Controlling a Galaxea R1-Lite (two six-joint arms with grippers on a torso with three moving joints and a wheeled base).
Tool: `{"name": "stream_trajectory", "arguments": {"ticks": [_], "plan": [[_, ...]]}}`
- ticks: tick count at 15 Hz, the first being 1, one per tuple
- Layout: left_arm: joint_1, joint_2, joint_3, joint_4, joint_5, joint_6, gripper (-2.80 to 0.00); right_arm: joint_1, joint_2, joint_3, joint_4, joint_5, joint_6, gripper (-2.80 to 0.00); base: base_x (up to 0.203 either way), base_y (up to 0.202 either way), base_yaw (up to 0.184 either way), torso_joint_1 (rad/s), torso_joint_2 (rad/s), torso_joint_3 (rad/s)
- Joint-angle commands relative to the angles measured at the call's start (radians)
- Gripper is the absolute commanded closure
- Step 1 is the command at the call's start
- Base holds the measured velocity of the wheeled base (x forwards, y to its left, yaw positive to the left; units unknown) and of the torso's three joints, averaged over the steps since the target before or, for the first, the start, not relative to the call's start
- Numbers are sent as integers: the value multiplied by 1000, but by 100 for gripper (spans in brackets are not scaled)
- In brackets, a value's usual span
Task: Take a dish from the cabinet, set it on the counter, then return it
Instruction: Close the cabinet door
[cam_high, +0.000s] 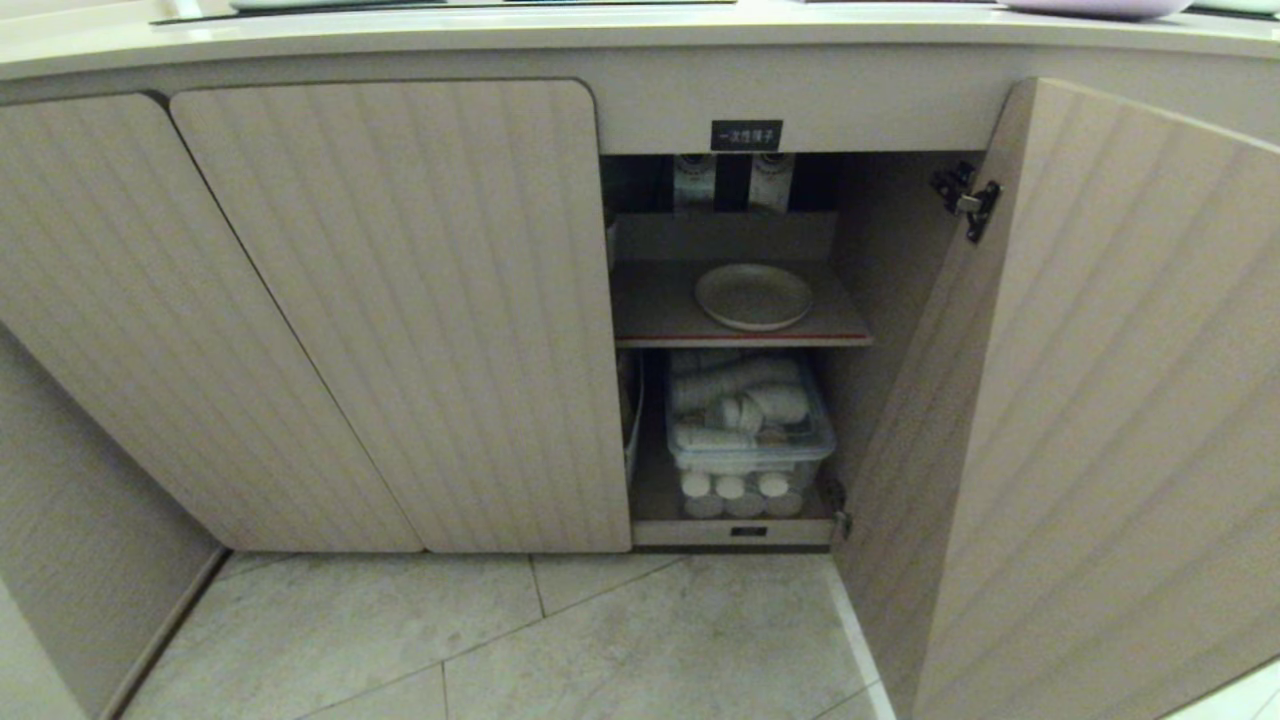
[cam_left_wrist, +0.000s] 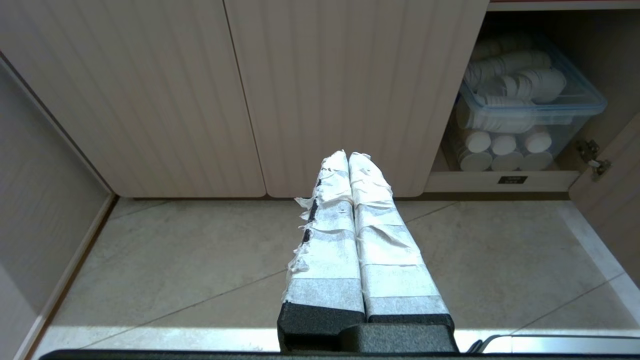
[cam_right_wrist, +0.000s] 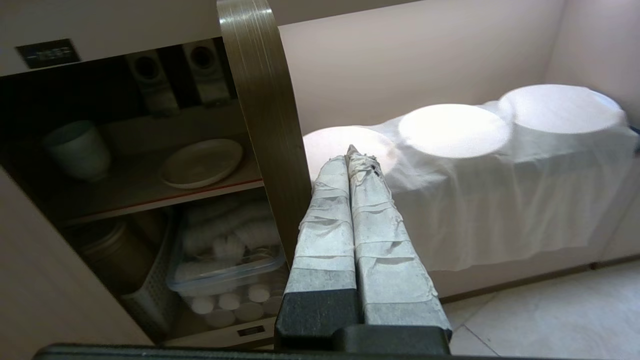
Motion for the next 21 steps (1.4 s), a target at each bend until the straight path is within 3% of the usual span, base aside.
{"name": "stream_trajectory", "arguments": {"ticks": [1, 4, 9, 21], "plan": [[0, 0, 0, 0, 0, 0, 0, 0, 4, 4, -4, 12, 3, 0, 0, 0, 0, 0, 0, 0], [0, 0, 0, 0, 0, 0, 0, 4, 4, 7, -5, 15, 10, 0, 0, 0, 0, 0, 0, 0], [0, 0, 0, 0, 0, 0, 0, 5, 0, 11, -6, 99, 32, 0, 0, 0, 0, 0, 0, 0], [0, 0, 0, 0, 0, 0, 0, 19, 12, 63, -55, 177, 166, 0, 0, 0, 0, 0, 0, 0]]}}
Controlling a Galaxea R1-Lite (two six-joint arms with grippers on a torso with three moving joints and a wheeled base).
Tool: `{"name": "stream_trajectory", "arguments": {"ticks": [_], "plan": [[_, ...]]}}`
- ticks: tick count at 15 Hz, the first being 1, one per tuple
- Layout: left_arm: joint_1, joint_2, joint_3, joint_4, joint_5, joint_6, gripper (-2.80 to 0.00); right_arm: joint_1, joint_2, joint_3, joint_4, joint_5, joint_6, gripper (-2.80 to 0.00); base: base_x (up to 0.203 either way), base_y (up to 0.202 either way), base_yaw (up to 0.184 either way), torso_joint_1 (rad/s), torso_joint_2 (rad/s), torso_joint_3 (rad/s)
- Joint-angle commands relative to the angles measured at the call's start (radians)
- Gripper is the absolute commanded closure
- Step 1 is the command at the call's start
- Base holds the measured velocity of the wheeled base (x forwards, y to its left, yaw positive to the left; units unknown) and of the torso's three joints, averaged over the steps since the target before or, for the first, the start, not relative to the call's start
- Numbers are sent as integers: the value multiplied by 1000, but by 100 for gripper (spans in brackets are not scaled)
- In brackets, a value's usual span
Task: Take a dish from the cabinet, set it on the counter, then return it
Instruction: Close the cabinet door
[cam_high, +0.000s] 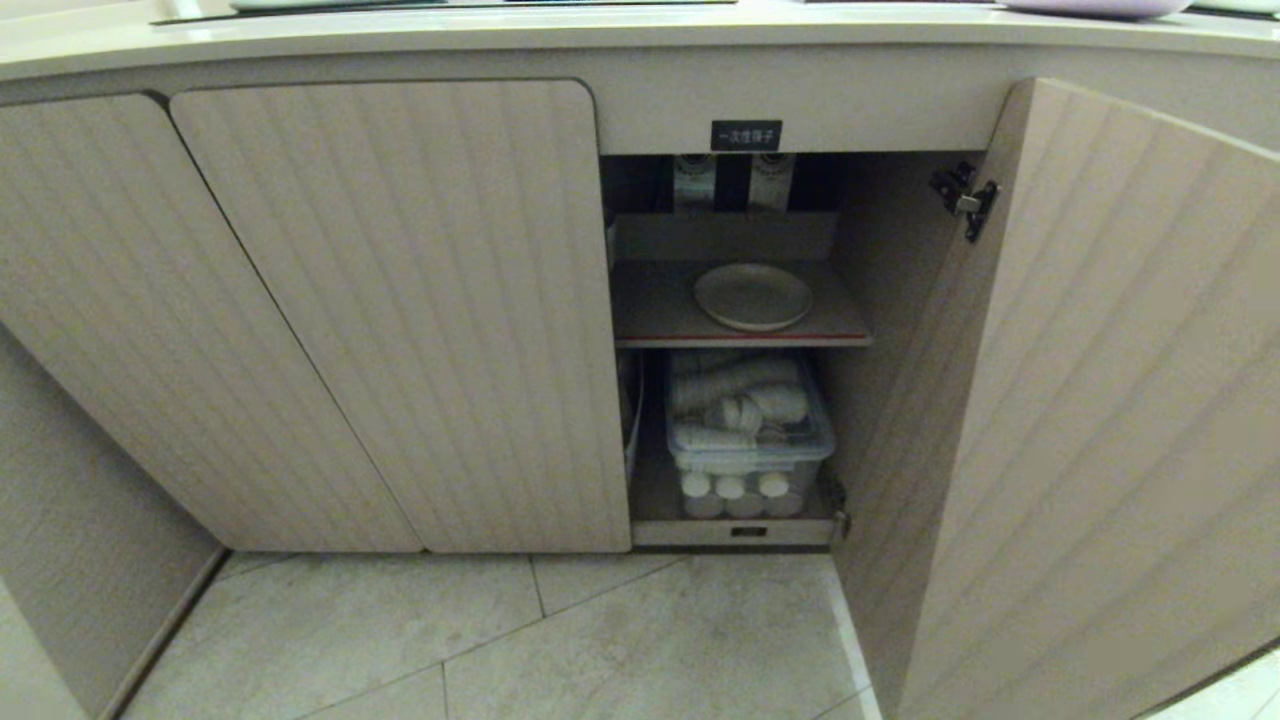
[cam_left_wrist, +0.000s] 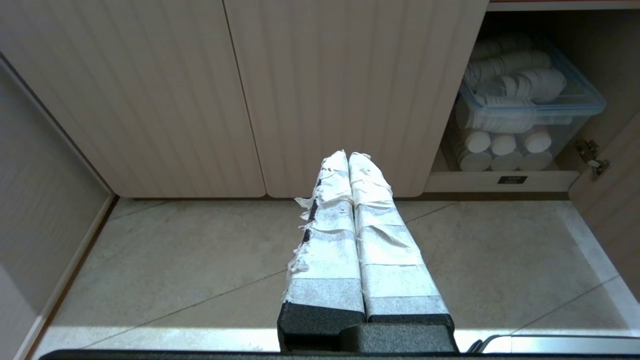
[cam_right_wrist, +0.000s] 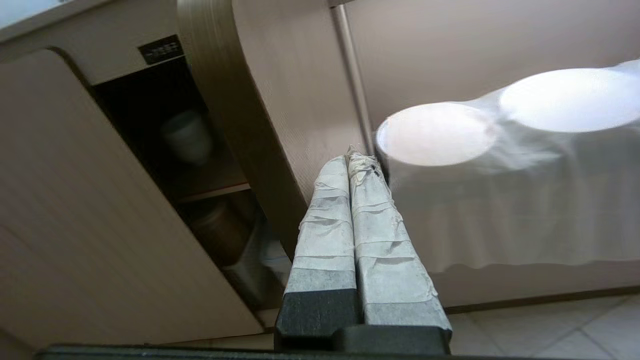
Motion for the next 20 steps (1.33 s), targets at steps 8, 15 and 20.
{"name": "stream_trajectory", "arguments": {"ticks": [8, 15, 20], "plan": [[0, 0, 0, 0, 0, 0, 0, 13, 51, 41, -92, 64, 96, 0, 0, 0, 0, 0, 0, 0], [0, 0, 0, 0, 0, 0, 0, 43, 90, 41, -128, 75, 181, 0, 0, 0, 0, 0, 0, 0], [0, 0, 0, 0, 0, 0, 0, 125, 163, 43, -211, 76, 182, 0, 0, 0, 0, 0, 0, 0]]}}
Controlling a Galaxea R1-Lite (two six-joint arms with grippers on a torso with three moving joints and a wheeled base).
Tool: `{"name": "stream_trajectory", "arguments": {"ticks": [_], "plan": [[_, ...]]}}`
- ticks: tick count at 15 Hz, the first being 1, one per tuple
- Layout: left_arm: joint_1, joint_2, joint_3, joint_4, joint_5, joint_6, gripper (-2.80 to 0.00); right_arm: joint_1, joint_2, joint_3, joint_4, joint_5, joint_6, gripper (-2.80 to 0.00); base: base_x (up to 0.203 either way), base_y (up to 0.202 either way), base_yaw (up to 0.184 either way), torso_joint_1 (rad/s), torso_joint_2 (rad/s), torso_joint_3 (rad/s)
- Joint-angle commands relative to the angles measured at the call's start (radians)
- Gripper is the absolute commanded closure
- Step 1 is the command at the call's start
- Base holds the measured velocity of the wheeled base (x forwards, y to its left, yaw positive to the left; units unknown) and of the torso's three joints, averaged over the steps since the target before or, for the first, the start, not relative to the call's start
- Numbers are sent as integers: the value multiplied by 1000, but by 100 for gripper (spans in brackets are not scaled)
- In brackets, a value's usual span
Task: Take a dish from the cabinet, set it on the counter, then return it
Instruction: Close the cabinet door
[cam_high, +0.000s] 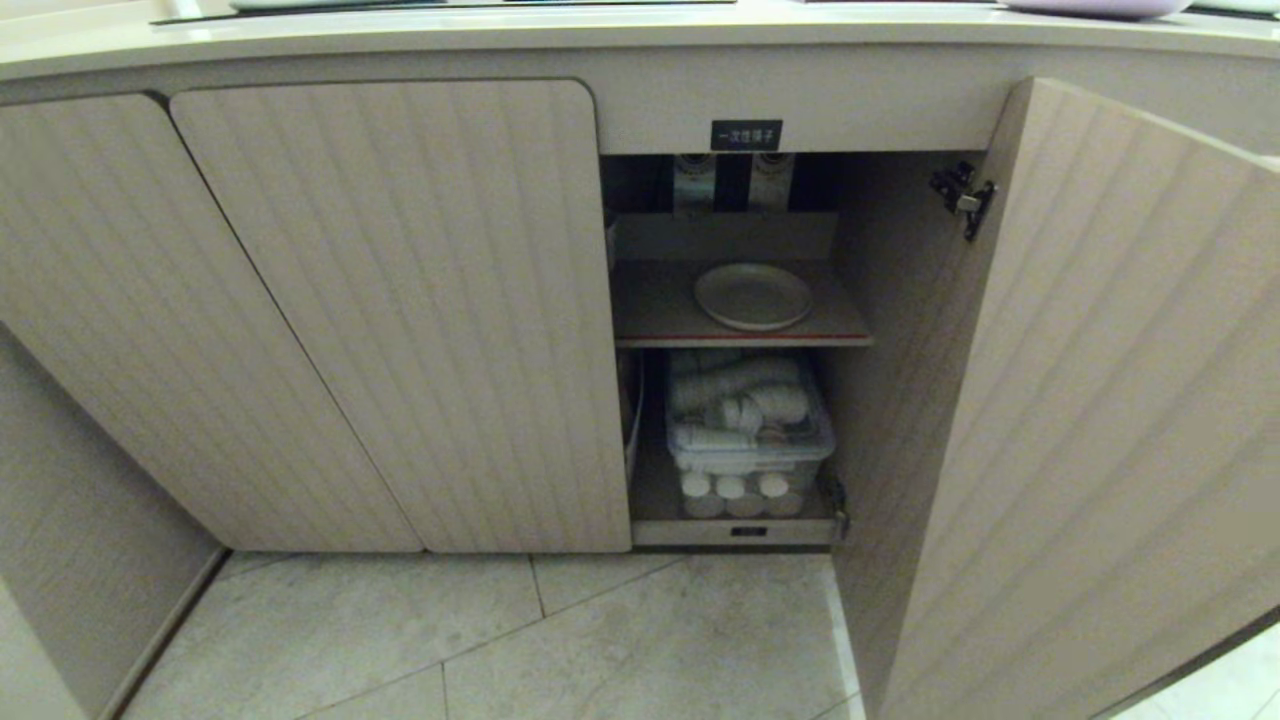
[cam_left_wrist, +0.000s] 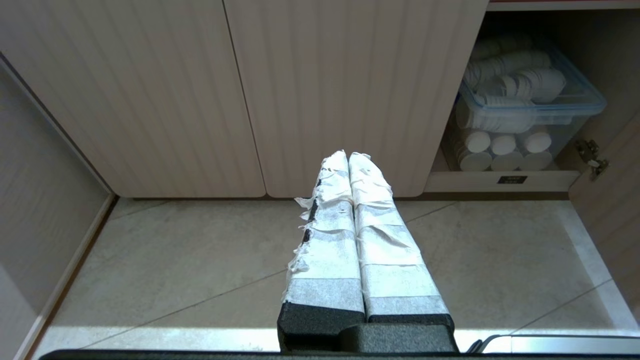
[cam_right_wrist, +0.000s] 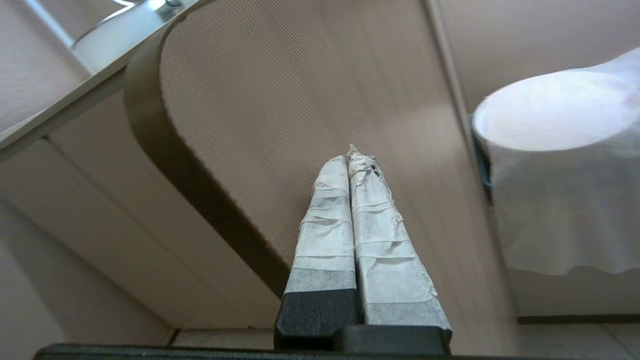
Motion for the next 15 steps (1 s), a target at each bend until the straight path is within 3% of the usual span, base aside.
{"name": "stream_trajectory", "arguments": {"ticks": [1, 11, 15], "plan": [[0, 0, 0, 0, 0, -1, 0, 32, 49, 0, -27, 0, 3, 0, 0, 0, 0, 0, 0, 0], [0, 0, 0, 0, 0, -1, 0, 85, 282, 11, -257, -1, 34, 0, 0, 0, 0, 0, 0, 0], [0, 0, 0, 0, 0, -1, 0, 116, 306, 5, -279, -1, 55, 0, 0, 0, 0, 0, 0, 0]]}}
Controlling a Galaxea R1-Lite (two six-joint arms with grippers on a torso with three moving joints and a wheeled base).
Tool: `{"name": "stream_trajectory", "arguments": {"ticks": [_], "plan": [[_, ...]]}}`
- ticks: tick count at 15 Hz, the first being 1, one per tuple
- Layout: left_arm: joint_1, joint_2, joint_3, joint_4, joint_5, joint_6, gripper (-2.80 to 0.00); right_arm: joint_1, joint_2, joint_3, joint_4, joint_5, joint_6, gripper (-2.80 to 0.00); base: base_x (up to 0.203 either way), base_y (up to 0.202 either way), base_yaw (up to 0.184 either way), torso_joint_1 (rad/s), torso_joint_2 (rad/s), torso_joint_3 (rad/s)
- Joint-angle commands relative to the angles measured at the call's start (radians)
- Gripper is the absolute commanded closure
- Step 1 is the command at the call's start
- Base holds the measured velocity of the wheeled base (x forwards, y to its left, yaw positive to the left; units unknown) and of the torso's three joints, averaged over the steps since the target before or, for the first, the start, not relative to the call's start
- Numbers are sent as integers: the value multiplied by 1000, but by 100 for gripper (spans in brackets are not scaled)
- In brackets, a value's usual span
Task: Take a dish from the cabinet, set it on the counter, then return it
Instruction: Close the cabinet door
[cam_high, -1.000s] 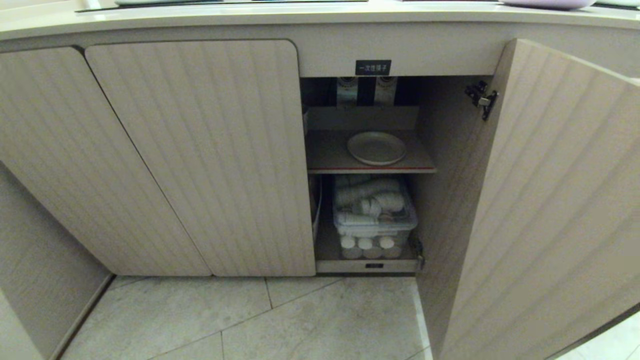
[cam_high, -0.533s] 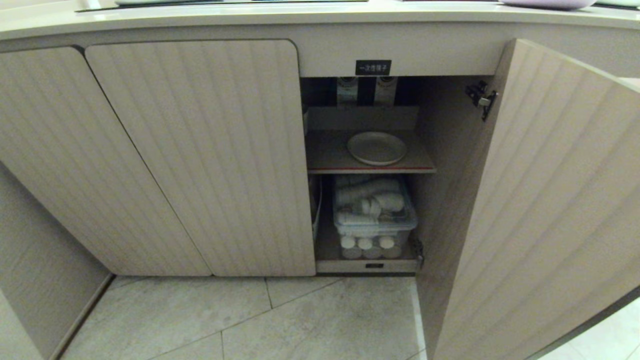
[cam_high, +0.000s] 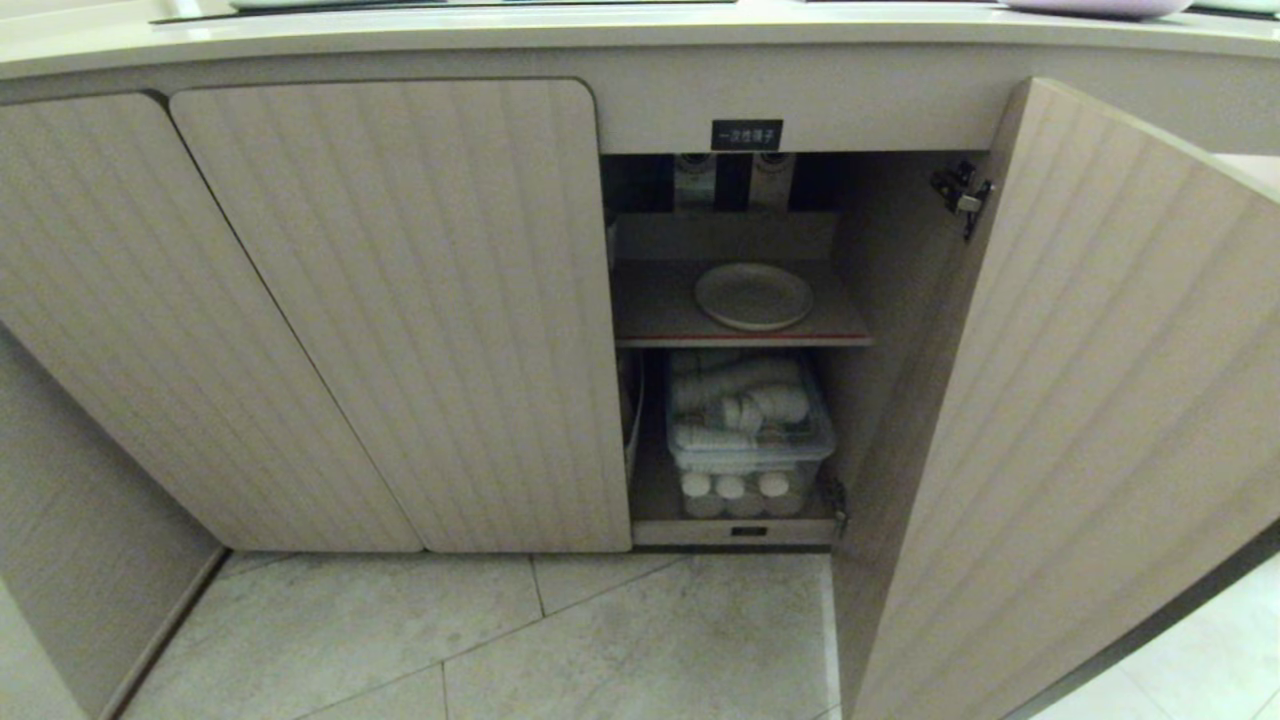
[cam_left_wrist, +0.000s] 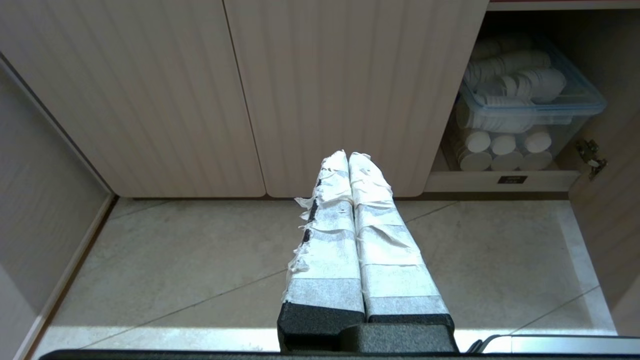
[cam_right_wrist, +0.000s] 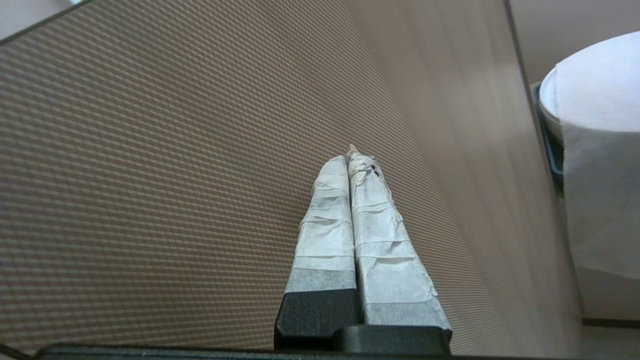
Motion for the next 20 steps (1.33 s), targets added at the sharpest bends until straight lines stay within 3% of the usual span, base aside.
{"name": "stream_trajectory", "arguments": {"ticks": [1, 5, 9, 15, 20], "plan": [[0, 0, 0, 0, 0, 0, 0, 21, 18, -1, -6, 1, 4, 0, 0, 0, 0, 0, 0, 0], [0, 0, 0, 0, 0, 0, 0, 90, 39, -3, -15, 1, 39, 0, 0, 0, 0, 0, 0, 0], [0, 0, 0, 0, 0, 0, 0, 143, 129, -1, -132, 1, 59, 0, 0, 0, 0, 0, 0, 0], [0, 0, 0, 0, 0, 0, 0, 188, 290, -4, -294, 1, 72, 0, 0, 0, 0, 0, 0, 0], [0, 0, 0, 0, 0, 0, 0, 212, 346, -39, -332, 1, 83, 0, 0, 0, 0, 0, 0, 0]]}}
